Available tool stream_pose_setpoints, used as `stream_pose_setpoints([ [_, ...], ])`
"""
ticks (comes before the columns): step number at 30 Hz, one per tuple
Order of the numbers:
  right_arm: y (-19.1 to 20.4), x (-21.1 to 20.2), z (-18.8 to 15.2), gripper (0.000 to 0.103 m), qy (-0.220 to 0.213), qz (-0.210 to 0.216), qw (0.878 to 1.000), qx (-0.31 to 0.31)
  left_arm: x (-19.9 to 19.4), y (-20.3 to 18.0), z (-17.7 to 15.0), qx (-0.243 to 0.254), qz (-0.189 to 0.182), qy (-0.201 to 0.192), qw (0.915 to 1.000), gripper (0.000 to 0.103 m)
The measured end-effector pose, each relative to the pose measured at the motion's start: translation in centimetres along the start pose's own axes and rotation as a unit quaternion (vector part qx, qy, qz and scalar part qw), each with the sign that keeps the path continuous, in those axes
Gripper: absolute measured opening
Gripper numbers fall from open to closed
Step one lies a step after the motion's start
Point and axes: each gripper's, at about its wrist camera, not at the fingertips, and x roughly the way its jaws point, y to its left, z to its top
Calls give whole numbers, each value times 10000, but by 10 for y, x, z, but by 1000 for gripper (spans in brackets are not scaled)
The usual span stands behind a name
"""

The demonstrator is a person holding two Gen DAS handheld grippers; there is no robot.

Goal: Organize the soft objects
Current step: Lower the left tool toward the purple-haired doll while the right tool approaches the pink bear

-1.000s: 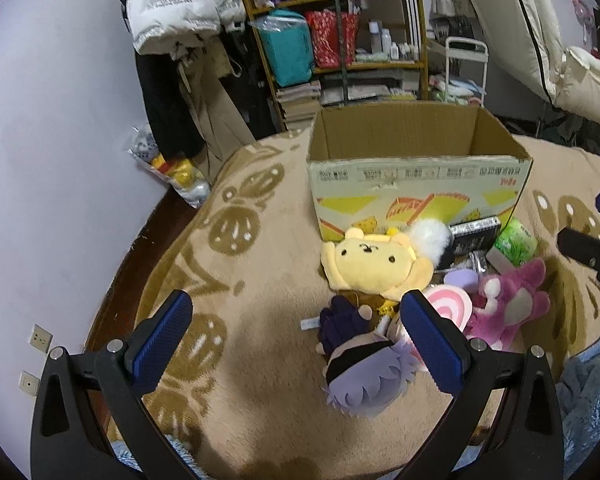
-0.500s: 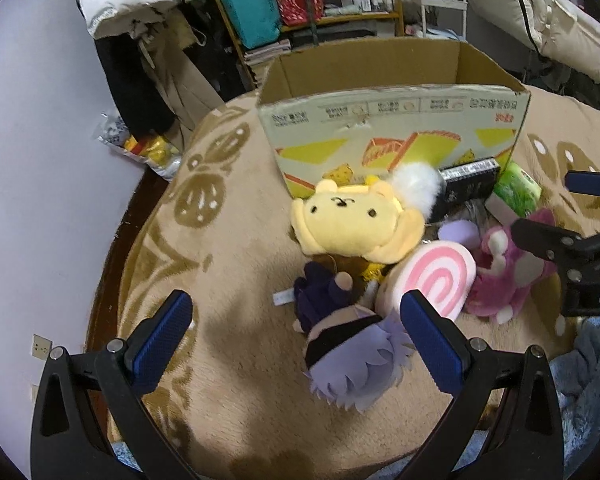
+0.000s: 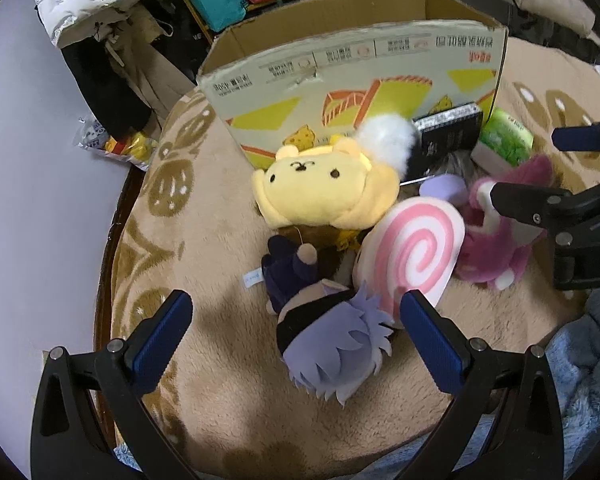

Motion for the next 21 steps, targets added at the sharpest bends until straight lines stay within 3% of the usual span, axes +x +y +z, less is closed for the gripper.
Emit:
stream_pose_setpoints([
  [9, 16, 17, -2, 103, 406, 57, 9986, -339, 13, -4, -1, 2, -174, 300, 9994, 102],
  [21, 17, 29, -1, 103, 613, 54, 9973, -408, 22, 10, -3, -306, -435, 521, 9972, 102],
])
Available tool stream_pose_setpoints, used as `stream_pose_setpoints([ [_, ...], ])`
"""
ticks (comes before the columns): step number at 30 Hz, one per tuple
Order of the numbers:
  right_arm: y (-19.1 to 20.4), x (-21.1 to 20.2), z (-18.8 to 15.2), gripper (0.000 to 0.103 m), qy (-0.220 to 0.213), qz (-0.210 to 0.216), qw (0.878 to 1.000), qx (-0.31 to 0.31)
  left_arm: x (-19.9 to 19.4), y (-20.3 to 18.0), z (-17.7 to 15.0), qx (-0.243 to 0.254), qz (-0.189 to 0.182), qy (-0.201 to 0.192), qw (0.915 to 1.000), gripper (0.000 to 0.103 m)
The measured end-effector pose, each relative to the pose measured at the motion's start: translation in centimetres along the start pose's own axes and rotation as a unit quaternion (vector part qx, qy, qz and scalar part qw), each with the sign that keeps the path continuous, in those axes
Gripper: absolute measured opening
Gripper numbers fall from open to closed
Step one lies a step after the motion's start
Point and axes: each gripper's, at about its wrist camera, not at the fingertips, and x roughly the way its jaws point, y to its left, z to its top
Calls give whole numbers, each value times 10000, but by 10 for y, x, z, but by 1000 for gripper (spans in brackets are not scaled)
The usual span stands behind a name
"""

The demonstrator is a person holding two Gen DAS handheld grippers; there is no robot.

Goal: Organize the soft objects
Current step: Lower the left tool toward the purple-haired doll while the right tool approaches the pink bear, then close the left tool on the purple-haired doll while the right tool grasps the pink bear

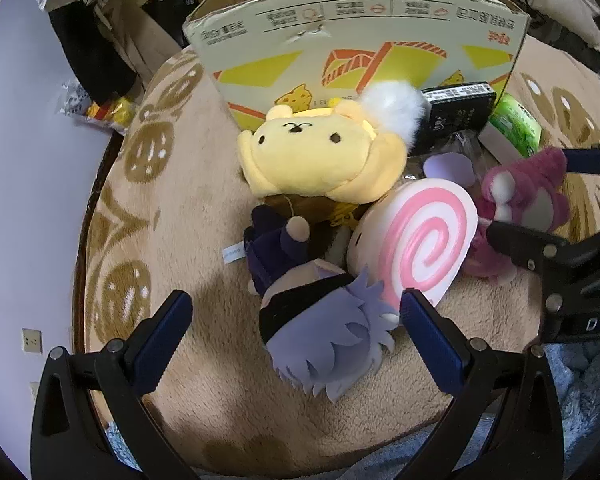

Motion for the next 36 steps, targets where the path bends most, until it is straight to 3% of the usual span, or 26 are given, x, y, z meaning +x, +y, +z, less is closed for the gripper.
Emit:
stream_pose_setpoints([
  [9, 6, 7, -2, 103, 50, 79, 9999, -45, -3, 3, -2, -99, 140, 83, 9998, 102],
  [17, -2, 3, -3, 100, 25, 168, 9998, 66, 6, 16, -4, -402, -70, 333, 9986, 102],
  [27, -6, -3, -5, 99, -4, 130, 9999, 38, -3, 14, -9, -573, -753, 339, 9949, 63],
  [36, -3, -5, -6, 98, -55, 30, 10000, -18, -6, 19, -12, -719, -971, 307, 9922, 54],
])
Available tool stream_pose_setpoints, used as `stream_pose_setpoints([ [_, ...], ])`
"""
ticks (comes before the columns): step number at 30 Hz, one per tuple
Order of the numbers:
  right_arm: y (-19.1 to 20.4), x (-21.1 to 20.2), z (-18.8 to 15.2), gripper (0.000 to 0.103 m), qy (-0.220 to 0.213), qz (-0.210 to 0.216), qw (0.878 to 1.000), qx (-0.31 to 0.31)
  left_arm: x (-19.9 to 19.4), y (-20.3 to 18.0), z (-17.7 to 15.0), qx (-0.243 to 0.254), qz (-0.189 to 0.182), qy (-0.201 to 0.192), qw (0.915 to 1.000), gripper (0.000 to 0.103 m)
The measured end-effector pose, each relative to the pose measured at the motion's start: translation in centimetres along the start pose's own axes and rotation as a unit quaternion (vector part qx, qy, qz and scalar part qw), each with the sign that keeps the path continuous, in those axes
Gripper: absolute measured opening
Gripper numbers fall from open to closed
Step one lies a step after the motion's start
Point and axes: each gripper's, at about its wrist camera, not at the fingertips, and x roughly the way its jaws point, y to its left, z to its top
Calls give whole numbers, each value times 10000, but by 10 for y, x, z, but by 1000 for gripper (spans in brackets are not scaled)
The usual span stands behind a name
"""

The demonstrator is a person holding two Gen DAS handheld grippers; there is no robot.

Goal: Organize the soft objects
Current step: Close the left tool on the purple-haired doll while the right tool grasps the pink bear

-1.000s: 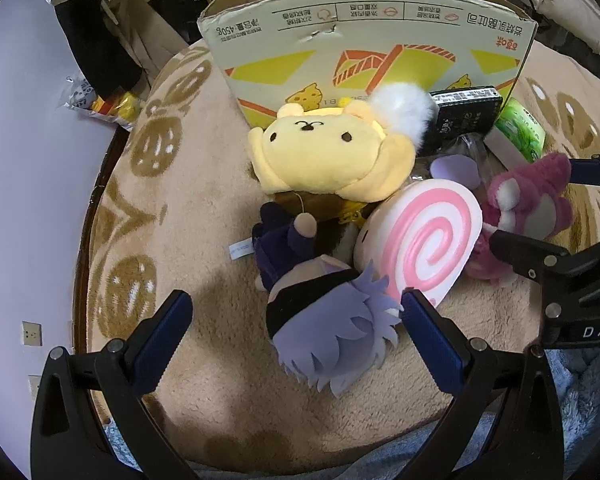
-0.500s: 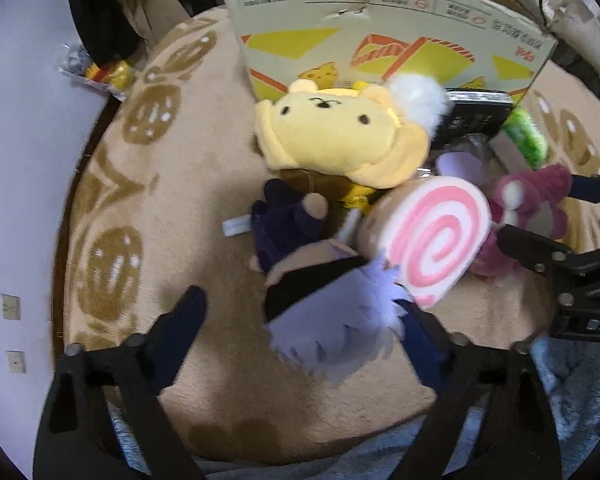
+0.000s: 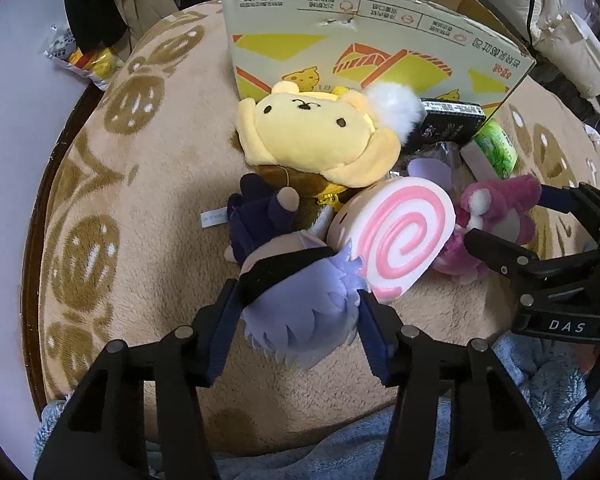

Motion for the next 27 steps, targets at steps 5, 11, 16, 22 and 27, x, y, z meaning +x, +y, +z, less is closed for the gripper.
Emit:
stream_pose_setpoints([
  [5, 3, -2, -1, 98, -54, -33, 10000, 4, 1, 8, 2, -172, -15, 4, 9999, 53],
  [11, 0, -6, -1, 98, -101, 30, 9999, 52, 8, 10, 3, -189, 75, 111, 9997, 65],
  [16, -6, -14, 0, 98, -258, 264, 9991, 222, 14, 12, 5, -206, 44, 171, 9996, 67],
  [22, -13, -15, 3, 98, -337, 405, 9976, 445, 15, 14, 7, -251, 19, 161, 9996, 67],
  [27, -16, -6, 6, 98, -161, 362, 9976, 568, 21, 11, 8, -189, 26, 222, 9996, 64],
])
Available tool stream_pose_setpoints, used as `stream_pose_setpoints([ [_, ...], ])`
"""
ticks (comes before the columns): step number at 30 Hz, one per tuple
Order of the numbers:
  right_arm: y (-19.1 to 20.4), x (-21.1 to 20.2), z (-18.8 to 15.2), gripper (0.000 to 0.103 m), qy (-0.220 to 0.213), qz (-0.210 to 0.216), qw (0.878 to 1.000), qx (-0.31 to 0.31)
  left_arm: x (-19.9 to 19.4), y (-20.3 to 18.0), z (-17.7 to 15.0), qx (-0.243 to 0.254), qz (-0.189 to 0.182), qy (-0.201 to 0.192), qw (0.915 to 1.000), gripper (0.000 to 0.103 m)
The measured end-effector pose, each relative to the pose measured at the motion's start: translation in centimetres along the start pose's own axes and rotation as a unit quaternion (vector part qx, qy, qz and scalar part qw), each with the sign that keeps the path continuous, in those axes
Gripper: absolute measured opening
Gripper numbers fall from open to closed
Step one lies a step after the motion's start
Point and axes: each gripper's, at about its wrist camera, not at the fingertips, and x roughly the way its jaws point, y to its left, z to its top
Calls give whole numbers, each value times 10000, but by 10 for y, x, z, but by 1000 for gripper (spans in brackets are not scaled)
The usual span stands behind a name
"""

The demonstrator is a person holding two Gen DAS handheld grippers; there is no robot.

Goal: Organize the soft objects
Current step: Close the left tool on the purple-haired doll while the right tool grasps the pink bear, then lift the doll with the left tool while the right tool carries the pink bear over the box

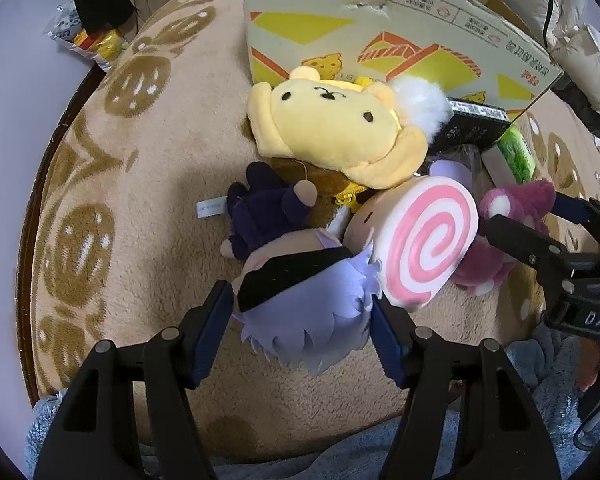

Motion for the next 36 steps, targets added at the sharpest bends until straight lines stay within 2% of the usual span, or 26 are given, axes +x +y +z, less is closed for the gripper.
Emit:
stream_pose_setpoints([
  [6, -14, 8, 4, 98, 102, 119, 9992, 375, 5, -7, 0, 10, 230, -75, 9997, 62],
  [9, -14, 9, 5, 98, 118, 102, 9994, 322, 8, -12, -2, -67, 473, -170, 9987, 59],
  [12, -9, 9, 6, 96, 100, 37, 9997, 222, 4, -23, -7, 160, 783, -292, 9964, 58],
  [16, -3, 3, 1, 90, 26, 5, 9999, 168, -3, -24, -7, 188, 820, -376, 9957, 56],
  [20, 0, -7, 0, 74, -221, -51, 9996, 176, -10, -27, -11, 238, 944, -523, 9939, 56],
  [23, -3, -17, -1, 61, -388, 59, 9990, 231, -19, -28, -13, 226, 981, -678, 9926, 56],
  [25, -4, -19, -2, 56, -412, 117, 9988, 238, -26, -29, -14, 190, 977, -796, 9918, 56],
  [27, -7, -25, -3, 27, -501, 94, 9984, 246, -33, -28, -15, 166, 990, -942, 9905, 56],
  [30, -9, -34, -4, 25, -661, 290, 9968, 328, -44, -30, -19, 165, 986, -1179, 9880, 56],
  [36, 1, -47, -4, 24, -965, 264, 9949, 138, -68, -32, -23, 176, 884, -1715, 9811, 56],
])
